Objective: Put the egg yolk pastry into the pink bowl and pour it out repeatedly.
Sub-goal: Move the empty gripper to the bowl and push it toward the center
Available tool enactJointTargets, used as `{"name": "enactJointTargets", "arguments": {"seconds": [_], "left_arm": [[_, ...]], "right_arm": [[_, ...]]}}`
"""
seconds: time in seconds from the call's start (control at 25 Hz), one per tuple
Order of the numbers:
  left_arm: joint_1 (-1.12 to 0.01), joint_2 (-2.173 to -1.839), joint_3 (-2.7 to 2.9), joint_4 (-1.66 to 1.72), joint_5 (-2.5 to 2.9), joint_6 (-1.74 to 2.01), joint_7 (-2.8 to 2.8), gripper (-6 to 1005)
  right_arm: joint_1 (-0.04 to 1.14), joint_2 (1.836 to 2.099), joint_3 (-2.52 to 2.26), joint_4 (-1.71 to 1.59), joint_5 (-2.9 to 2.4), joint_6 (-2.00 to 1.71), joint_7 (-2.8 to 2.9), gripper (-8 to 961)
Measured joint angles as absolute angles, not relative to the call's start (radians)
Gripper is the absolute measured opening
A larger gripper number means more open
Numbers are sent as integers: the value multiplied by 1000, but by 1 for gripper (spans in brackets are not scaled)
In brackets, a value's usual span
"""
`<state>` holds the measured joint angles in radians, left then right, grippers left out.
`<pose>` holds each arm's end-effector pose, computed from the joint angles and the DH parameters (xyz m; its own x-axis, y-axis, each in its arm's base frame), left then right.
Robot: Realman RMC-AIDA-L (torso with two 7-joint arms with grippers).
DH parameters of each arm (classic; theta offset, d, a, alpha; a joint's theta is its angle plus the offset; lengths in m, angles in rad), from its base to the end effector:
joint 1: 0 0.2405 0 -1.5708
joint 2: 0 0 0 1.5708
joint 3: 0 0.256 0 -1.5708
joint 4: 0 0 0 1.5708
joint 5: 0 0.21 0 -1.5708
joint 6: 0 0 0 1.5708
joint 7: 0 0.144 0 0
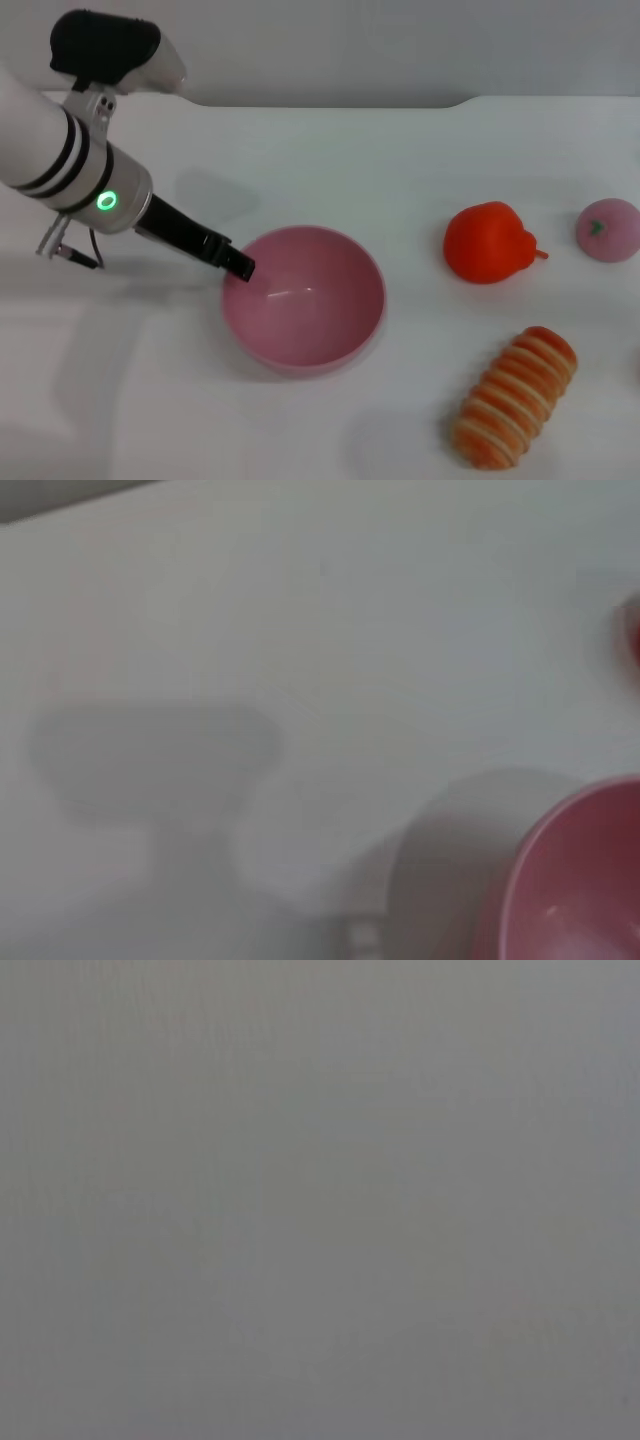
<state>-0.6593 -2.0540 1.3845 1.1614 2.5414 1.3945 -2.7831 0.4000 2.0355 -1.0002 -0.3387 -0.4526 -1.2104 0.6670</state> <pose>-0.1915 0.3776 -0.0137 0.5732 0.8185 -0.0390 0.7187 -0.5251 -0.4558 0.3262 0.3561 0.0863 0.4962 0.2403 -0.8343 -0.8218 -0.1799 -0.5406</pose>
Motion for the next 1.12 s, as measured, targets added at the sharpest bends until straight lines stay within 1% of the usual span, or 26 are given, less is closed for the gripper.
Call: {"name": "enactJointTargets", "arguments": {"seconds": [0.48,0.8,1.12], "left_arm": [[-655,-2060,1429,1074,2534,1335,-2780,738],[-653,-2063,1442,1065,2532,1301,-2788,730],[-652,-2065,1464,1064,2532,1285,-2789,567]], "right_arm": [[409,2035,-989,-329,-447,-1204,667,665],[413,2026,-976,-315,-443,-1201,667,664],[417,2018,-974,-306,-441,-1199,667,664]]}}
